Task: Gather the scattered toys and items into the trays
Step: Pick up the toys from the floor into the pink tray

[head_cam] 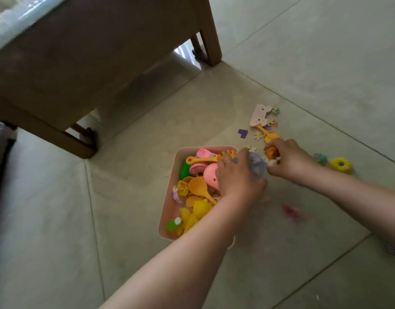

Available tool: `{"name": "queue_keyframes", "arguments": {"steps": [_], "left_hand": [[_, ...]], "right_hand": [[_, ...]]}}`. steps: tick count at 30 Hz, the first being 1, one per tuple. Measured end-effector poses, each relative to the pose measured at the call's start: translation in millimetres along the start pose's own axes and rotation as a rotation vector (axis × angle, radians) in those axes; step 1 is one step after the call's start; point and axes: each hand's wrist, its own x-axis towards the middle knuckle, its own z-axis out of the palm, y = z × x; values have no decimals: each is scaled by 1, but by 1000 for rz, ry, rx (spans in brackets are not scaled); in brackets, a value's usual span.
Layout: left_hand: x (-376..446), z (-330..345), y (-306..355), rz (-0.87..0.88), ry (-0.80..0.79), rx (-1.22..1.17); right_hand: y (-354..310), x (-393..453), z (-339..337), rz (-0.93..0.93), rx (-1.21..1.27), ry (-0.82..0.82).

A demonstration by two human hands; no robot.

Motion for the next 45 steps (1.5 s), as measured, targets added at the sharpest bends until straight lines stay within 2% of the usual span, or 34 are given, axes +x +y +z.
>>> {"name": "queue_keyframes", "arguments": {"steps": [3, 6, 9, 12, 16, 19, 22, 25, 27, 30, 32, 35, 38, 40, 42, 45], "left_hand": [[6, -29, -44, -151, 91, 8], [10, -46, -82, -298, 118, -3], [9, -46, -106, -310, 135, 50], [7, -36, -117, -304, 131, 49], [6, -31, -92, -208, 111, 3], [8, -26, -64, -58, 131, 44], [9, -18, -38, 75, 138, 58], [9, -5, -14, 202, 101, 84], [8, 6, 3, 175, -56, 34], [8, 24, 18, 30, -310, 53], [10, 36, 18, -47, -374, 75], [10, 49, 20, -84, -335, 100], [5, 52, 24, -165, -267, 22], [1, 51, 27, -192, -285, -53], [-2, 46, 33, -196, -332, -122], [-5, 27, 36, -154, -245, -200]], "right_hand": [[-49, 16, 16, -205, 75, -20], [-93, 30, 42, -294, 98, -125], [-114, 36, 58, -346, 141, -172], [-101, 38, 56, -376, 179, -72], [-46, 56, 37, -212, 206, 257], [-4, 80, 24, 10, 88, 321], [16, 97, 20, 195, 41, 261], [21, 106, 21, 244, -32, 137], [21, 106, 20, 229, -91, 86], [25, 100, 15, 243, -88, 45], [31, 89, 13, 271, -51, 26], [42, 67, 6, 293, 6, 36], [47, 48, -3, 327, 51, -15], [44, 38, -7, 367, 119, -119], [37, 31, -13, 442, 302, -254], [23, 25, -27, 504, 471, -382]]}}
